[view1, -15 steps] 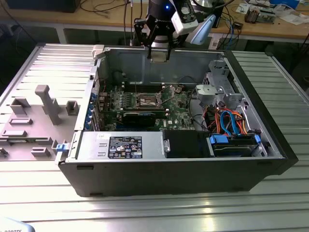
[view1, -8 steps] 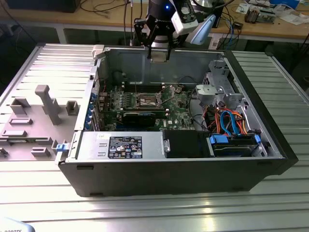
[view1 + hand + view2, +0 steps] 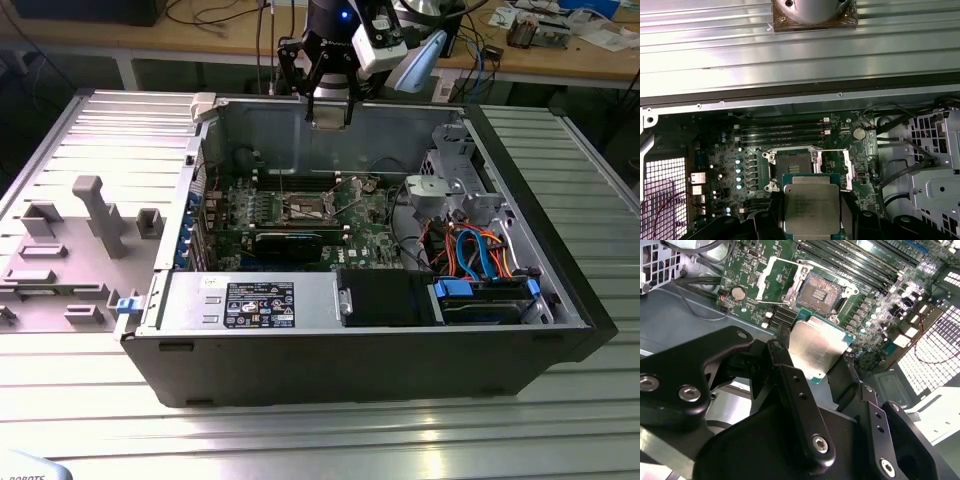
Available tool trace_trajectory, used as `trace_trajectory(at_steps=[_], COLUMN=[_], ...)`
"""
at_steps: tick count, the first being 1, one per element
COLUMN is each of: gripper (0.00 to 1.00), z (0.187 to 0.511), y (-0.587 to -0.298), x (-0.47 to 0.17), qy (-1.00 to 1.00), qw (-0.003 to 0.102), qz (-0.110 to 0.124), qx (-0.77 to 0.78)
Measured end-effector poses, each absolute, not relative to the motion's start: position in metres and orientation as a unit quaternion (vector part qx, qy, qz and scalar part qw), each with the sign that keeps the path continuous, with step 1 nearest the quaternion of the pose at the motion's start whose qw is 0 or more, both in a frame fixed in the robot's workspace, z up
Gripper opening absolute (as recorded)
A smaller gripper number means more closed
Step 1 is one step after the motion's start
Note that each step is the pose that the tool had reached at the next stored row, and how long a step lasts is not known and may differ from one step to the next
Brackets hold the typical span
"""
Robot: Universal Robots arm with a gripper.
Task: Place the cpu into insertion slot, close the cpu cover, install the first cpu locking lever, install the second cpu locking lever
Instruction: 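Place the cpu into insertion slot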
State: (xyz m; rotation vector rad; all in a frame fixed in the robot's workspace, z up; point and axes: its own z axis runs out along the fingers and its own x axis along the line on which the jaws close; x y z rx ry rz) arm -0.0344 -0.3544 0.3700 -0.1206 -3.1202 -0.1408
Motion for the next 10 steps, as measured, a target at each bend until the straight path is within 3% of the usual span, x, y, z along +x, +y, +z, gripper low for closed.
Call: trace_trajectory(at_steps=[10], gripper=[0.54], z=[0.37], y=[-0.3544], x=[-0.0343], qy=[-0.998], qw=[0.008], qz=[-0.045], qx=[-0.041])
